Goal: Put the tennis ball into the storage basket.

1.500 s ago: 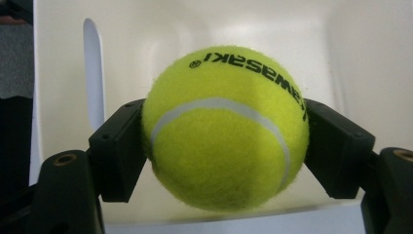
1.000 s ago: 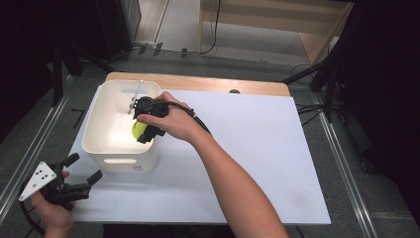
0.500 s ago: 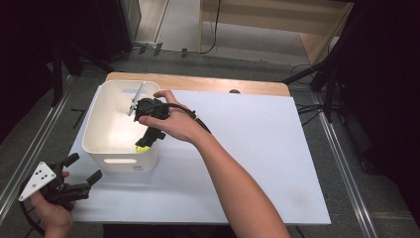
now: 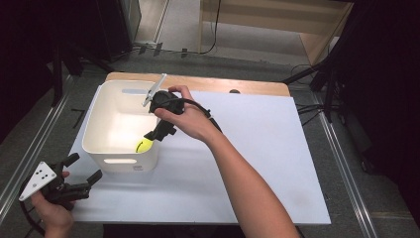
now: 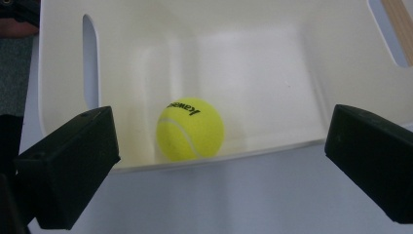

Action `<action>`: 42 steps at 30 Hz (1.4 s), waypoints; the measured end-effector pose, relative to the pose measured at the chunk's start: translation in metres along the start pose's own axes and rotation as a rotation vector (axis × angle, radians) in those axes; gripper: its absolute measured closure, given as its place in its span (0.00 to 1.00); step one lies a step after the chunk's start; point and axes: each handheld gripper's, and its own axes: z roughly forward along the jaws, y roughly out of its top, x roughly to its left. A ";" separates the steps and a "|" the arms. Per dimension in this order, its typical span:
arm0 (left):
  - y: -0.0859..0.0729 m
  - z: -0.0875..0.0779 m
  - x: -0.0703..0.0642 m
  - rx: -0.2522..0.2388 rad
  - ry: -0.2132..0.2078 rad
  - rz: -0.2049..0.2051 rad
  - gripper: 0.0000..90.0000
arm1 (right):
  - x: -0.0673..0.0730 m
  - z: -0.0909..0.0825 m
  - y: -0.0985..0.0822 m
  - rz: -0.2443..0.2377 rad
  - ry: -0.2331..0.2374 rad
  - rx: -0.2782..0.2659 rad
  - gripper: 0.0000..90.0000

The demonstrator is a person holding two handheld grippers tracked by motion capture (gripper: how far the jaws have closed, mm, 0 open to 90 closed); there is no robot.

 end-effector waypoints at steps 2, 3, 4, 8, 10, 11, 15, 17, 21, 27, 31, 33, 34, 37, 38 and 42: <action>0.000 0.000 0.000 -0.001 0.000 -0.001 0.00 | -0.001 -0.003 -0.004 0.002 -0.001 -0.010 0.00; 0.000 0.000 0.000 -0.001 0.001 -0.001 0.00 | -0.001 -0.005 -0.006 0.007 -0.004 -0.014 0.00; 0.000 0.000 0.000 -0.001 0.001 -0.001 0.00 | -0.002 -0.007 -0.008 0.011 -0.011 -0.015 0.00; 0.000 0.000 0.000 0.001 0.000 -0.001 0.00 | -0.004 -0.011 -0.018 0.024 -0.017 -0.026 0.00; 0.000 0.000 0.000 0.000 0.001 0.000 0.00 | -0.005 -0.012 -0.024 0.035 -0.022 -0.034 0.00; 0.000 0.000 0.000 0.001 0.001 0.000 0.00 | -0.006 -0.014 -0.028 0.046 -0.030 -0.028 0.00; 0.000 0.000 0.000 0.003 0.002 0.001 0.00 | -0.007 -0.019 -0.039 0.062 -0.034 -0.046 0.00; 0.000 0.000 0.000 0.004 0.003 0.001 0.00 | -0.008 -0.021 -0.045 0.043 -0.044 -0.059 0.00; 0.000 0.001 0.000 0.003 0.003 0.002 0.00 | -0.007 -0.027 -0.059 0.073 -0.057 -0.062 0.00; 0.000 0.001 -0.001 0.006 0.006 0.003 0.00 | -0.006 -0.035 -0.082 0.119 -0.073 -0.081 0.00; 0.000 0.001 -0.001 0.007 0.006 0.004 0.00 | -0.005 -0.040 -0.097 0.139 -0.083 -0.089 0.00; 0.000 0.001 -0.001 0.008 0.007 0.005 0.00 | -0.005 -0.042 -0.105 0.145 -0.087 -0.097 0.00; 0.000 0.001 -0.001 0.009 0.006 0.006 0.00 | -0.004 -0.043 -0.108 0.153 -0.090 -0.100 0.00; 0.000 0.001 -0.001 0.008 0.007 0.006 0.00 | -0.004 -0.047 -0.119 0.165 -0.105 -0.108 0.00; 0.000 0.001 -0.001 0.009 0.007 0.007 0.00 | -0.004 -0.048 -0.123 0.171 -0.111 -0.111 0.00; 0.000 0.001 -0.001 0.010 0.008 0.007 0.00 | -0.001 -0.052 -0.137 0.193 -0.132 -0.122 0.00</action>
